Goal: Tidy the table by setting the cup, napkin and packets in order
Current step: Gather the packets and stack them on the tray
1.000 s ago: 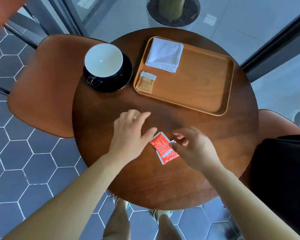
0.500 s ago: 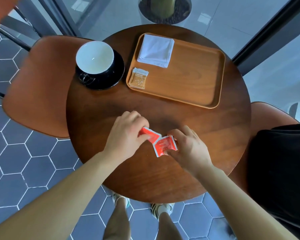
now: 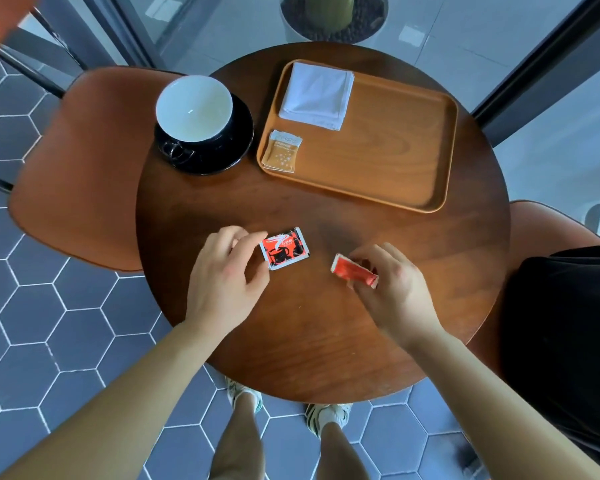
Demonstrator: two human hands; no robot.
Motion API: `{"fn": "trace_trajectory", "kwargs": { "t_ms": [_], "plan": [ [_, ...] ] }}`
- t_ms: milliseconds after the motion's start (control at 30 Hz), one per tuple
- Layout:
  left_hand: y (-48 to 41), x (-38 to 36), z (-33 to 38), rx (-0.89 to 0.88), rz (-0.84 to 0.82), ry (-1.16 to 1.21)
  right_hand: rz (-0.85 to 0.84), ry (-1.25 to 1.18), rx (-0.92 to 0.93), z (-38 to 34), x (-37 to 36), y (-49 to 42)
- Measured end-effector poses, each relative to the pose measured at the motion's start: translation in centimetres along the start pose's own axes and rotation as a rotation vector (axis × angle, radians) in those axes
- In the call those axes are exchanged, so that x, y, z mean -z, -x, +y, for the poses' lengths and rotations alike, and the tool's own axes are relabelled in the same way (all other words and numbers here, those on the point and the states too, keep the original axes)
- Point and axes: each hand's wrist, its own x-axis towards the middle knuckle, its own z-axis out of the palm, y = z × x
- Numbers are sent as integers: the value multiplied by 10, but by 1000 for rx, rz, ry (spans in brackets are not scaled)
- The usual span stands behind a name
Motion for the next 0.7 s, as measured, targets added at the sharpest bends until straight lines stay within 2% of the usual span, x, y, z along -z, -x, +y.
{"fn": "trace_trajectory", "kwargs": {
  "t_ms": [100,267,433,533,700],
  "plan": [
    [-11,-4,7,-21,-46,-25,91,51,74,4,3,-2],
    [-17,-9,14,-30,-99,-86,-7,119,159,16,4,8],
    [-11,-12,17,6,-112,-84,33,143,-44,23,2,14],
    [-8,-15,22,42,-119,-64,-1,232,-80,16,-4,8],
    [-5,-19,32,123,-132,-32,-117,222,-137,5,0,-12]
  ]
}}
